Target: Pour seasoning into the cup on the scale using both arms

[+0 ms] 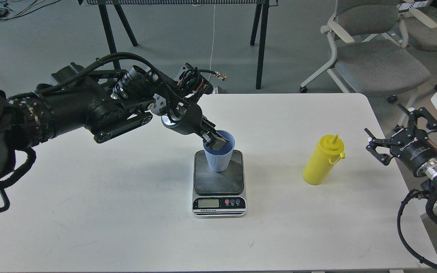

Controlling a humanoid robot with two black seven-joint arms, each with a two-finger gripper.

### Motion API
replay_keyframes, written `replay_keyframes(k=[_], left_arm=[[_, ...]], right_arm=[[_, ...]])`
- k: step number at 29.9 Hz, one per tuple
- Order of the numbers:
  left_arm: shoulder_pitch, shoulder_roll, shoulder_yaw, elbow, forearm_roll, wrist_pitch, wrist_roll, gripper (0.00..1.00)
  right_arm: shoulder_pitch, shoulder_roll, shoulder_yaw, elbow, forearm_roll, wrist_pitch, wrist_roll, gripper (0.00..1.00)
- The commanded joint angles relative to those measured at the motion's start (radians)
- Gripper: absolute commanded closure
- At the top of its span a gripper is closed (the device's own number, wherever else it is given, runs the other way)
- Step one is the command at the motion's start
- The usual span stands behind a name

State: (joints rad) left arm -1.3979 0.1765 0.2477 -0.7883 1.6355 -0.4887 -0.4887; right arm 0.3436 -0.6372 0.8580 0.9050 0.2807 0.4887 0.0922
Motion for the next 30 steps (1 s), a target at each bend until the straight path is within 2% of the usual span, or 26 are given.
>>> replay_keyframes(k=[1,2,7,11,17,24,28,30], left_arm=[[-0.039,0.009,-0.002,0.021,-0.067,0.0,0.0,0.05],[-0.056,0.014,-0.004,0.021,-0.094,0.0,0.0,0.01],[-0.134,0.079,-0.008,0.024,-0.215,0.0,0.0,0.01],[-0.168,0.165,-0.014,0.024,-0.328,0.0,0.0,0.0],[-0.173,0.265,-0.064,0.027,-0.529,0.0,0.0,0.0],[-0.099,0.287,-0.076,0.027,-0.54,0.0,0.0,0.0],[-0.07,0.281,-0.074,0.027,-0.539,0.0,0.0,0.0],[-0.061,0.279,-0.074,0.027,-0.539,0.0,0.0,0.0]], right_arm=[[0.002,-0.002,0.001,0.003,0.0,0.0,-0.002,0.01],[0.002,-0.007,0.001,0.005,0.0,0.0,-0.002,0.01],[0.002,-0.054,-0.001,0.032,0.002,0.0,-0.002,0.01],[0.003,-0.149,0.021,0.093,0.003,0.0,-0.002,0.01],[-0.001,-0.301,0.166,0.251,0.06,0.0,-0.003,0.01],[-0.104,-0.449,0.179,0.322,0.568,0.0,-0.012,0.01],[-0.227,-0.464,0.176,0.341,0.768,0.0,-0.023,0.01],[-0.283,-0.455,0.174,0.347,0.813,0.0,-0.043,0.01]])
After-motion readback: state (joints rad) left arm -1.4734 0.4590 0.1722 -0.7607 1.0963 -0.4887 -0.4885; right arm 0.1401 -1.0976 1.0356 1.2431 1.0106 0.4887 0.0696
